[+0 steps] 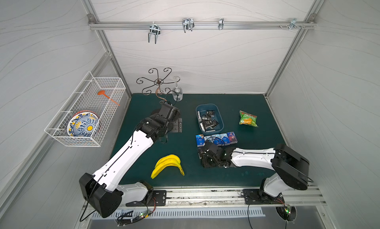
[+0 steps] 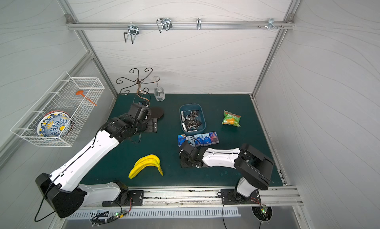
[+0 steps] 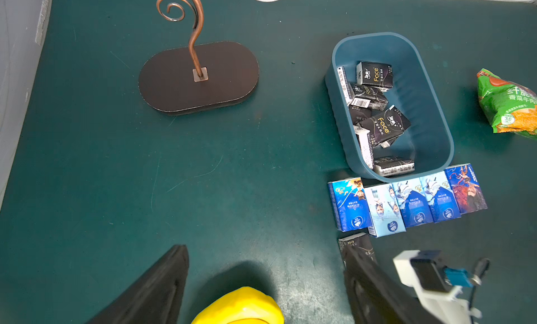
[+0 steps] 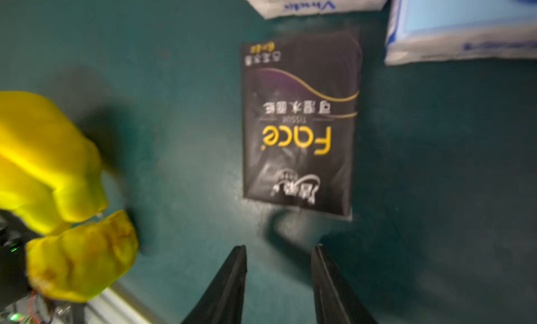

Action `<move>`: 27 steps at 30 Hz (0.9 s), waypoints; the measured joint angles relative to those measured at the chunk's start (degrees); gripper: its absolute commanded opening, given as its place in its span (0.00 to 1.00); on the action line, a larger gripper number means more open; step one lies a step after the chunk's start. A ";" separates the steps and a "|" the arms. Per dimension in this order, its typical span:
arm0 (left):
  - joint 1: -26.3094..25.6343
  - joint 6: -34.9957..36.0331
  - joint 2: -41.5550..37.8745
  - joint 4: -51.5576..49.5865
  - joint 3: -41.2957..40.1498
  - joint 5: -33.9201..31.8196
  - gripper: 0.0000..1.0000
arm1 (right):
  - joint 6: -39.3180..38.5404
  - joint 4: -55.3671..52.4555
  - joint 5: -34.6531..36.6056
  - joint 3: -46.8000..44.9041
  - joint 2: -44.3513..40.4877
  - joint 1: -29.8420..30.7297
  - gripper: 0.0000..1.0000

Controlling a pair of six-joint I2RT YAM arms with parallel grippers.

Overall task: Take the pocket tissues out of the storage box
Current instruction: Move the pocket tissues to the center of the board.

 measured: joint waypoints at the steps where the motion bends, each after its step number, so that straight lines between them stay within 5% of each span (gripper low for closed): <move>1: 0.00 0.00 0.00 0.00 0.00 -0.02 0.87 | -0.02 0.63 -0.02 0.57 0.42 0.00 0.42; 27: 0.00 0.04 0.00 0.00 0.00 -0.39 0.88 | -0.07 2.80 0.31 6.12 6.38 -0.72 0.43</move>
